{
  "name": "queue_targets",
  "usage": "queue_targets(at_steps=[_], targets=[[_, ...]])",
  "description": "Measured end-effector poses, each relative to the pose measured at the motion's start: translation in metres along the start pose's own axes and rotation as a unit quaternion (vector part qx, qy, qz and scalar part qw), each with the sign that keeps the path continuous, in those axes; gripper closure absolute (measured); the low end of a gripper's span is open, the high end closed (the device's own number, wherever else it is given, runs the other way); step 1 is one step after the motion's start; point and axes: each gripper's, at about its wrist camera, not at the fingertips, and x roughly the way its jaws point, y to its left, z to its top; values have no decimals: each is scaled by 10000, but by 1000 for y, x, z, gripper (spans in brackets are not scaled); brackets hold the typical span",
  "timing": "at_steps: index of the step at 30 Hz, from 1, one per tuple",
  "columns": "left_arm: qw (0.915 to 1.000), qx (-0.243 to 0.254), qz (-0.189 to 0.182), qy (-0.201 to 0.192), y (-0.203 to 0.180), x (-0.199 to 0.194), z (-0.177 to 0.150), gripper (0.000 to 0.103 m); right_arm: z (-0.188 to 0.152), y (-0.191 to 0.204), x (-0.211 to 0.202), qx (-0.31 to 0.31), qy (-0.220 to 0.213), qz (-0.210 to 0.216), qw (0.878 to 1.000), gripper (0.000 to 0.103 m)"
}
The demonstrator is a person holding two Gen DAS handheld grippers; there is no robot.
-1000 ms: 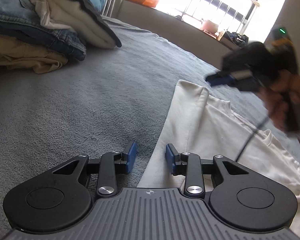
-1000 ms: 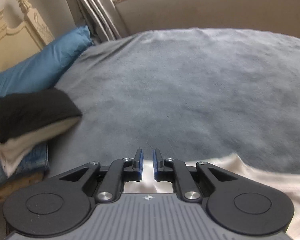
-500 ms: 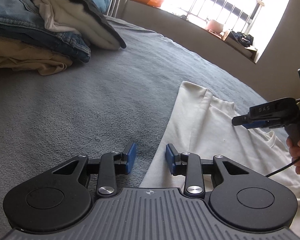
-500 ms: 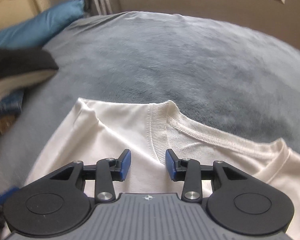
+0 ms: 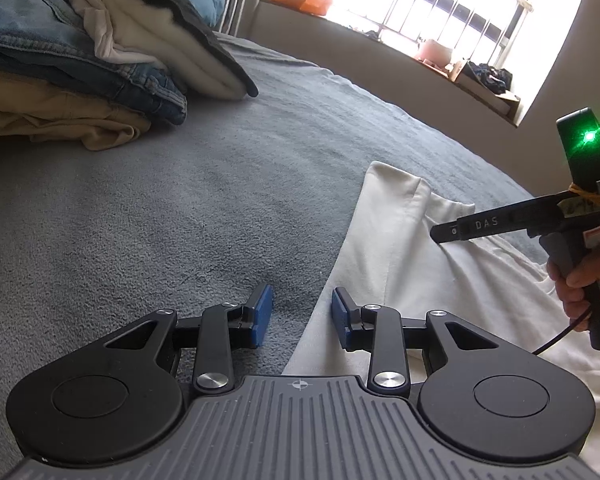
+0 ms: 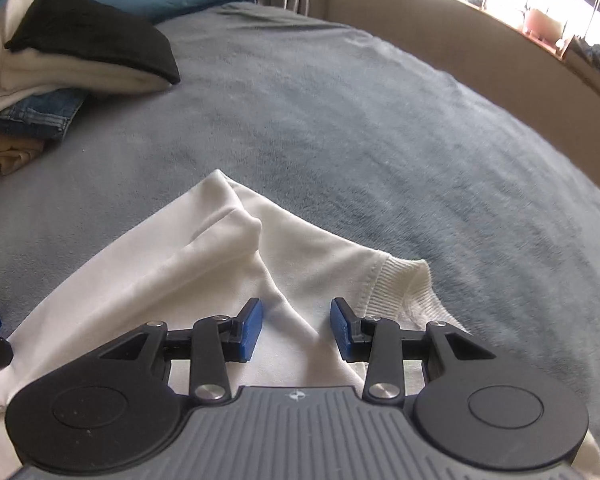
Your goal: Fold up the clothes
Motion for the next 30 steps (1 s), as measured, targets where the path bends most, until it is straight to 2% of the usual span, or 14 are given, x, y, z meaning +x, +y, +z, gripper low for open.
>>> queue_targets(at_steps=[3,4,7,12,17,21,22,23,26,30], targets=[[10000,-14,0,-3,0,0,0,70,1,4,-2,-35,107,43,9999,84],[10000,-22,1,-3,0,0,0,70,0,8,-4,-103,121,-3,9999,96],[10000,-48,6,-2,0,0,0,70,-3,19,-10,-288,107,-209,9993,103],[10000,-66,12,5,1,0,1,70,-12,10,-23,266,136,-397,9988,103],[10000,-26,53,6,0,2,1,70,-18,2,-16,438,271,-544,9972,103],[10000,-40,70,23,0,1,2,70,-15,-7,-18,767,22,-665,9948,96],[10000,-58,73,30,0,0,3,70,-16,-15,-24,1016,-51,-670,9925,85],[9999,-71,74,43,0,0,4,70,-17,-25,-31,1289,-121,-677,9893,82],[9999,-101,81,72,0,-1,7,70,-27,-54,-60,2111,-382,-538,9752,80],[9998,-90,153,42,0,-4,8,70,-69,-92,-124,3079,-703,-297,9484,79]])
